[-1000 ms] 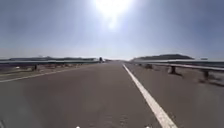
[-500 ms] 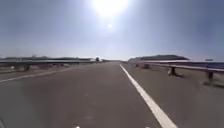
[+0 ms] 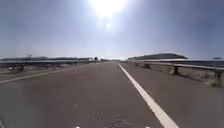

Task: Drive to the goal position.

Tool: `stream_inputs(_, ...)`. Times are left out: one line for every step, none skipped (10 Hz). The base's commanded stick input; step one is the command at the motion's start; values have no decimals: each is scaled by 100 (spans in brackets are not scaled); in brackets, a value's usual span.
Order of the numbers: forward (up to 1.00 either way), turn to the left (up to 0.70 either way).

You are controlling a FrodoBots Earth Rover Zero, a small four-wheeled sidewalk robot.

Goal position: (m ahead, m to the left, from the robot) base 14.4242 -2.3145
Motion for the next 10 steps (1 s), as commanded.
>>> stream_inputs(70, 0)
stream_inputs(70, 0)
stream_inputs(70, 0)
stream_inputs(70, 0)
stream_inputs(70, 0)
stream_inputs(70, 0)
stream_inputs(70, 0)
stream_inputs(70, 0)
stream_inputs(70, 0)
stream_inputs(70, 0)
